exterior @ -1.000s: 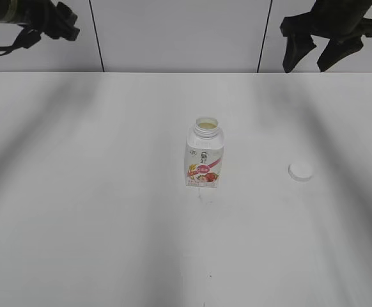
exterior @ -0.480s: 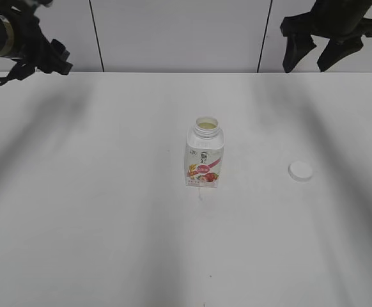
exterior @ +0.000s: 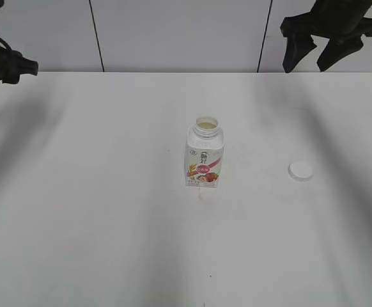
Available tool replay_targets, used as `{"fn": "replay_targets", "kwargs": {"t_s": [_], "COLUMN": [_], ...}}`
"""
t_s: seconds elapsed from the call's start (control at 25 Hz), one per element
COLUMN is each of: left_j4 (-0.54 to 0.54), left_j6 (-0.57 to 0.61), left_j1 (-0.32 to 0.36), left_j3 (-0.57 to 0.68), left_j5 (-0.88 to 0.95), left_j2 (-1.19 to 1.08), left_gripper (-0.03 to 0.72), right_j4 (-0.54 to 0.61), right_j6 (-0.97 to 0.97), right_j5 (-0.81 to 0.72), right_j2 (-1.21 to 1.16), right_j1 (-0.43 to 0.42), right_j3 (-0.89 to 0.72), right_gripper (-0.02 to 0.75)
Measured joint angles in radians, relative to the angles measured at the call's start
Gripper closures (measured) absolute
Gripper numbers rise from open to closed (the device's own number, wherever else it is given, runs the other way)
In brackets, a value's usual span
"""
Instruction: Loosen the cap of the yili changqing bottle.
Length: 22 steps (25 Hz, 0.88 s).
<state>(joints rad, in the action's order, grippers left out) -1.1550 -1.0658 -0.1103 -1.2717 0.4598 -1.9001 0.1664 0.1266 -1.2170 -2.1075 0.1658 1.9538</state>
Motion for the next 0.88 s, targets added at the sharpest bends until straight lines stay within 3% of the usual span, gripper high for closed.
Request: {"fn": "replay_targets", "kwargs": {"t_s": [0.08,0.28,0.44,0.72,0.88], "left_j4": [0.106,0.312,0.499,0.837,0.946], "left_j6": [0.096,0.204,0.370,0.671,0.775], "left_j1": [-0.001,-0.004,-0.046,-0.103,-0.104], "left_j3": [0.000,0.000,-0.024,-0.129,-0.227], "left_j5": [0.008,-0.016,-0.042,0.126,0.273], "left_j2": [0.000,0.026,0.070,0.075,0.074], "left_gripper": [0.230,0.230,0.230,0.249,0.250], "right_j4": [0.000,0.000,0.002,0.002,0.002], "right_j6": [0.001,0.003,0.004,0.005,-0.002], "right_j5": [0.000,0.000,0.000,0.000,0.000], "right_j2": [0.000,0.000,0.000,0.001,0.007], "right_j1": [0.000,0.000,0.000,0.000,0.000], "right_j3": [0.000,0.000,0.000,0.000,0.000], "right_gripper": [0.173,0.173,0.173,0.173,0.173]}}
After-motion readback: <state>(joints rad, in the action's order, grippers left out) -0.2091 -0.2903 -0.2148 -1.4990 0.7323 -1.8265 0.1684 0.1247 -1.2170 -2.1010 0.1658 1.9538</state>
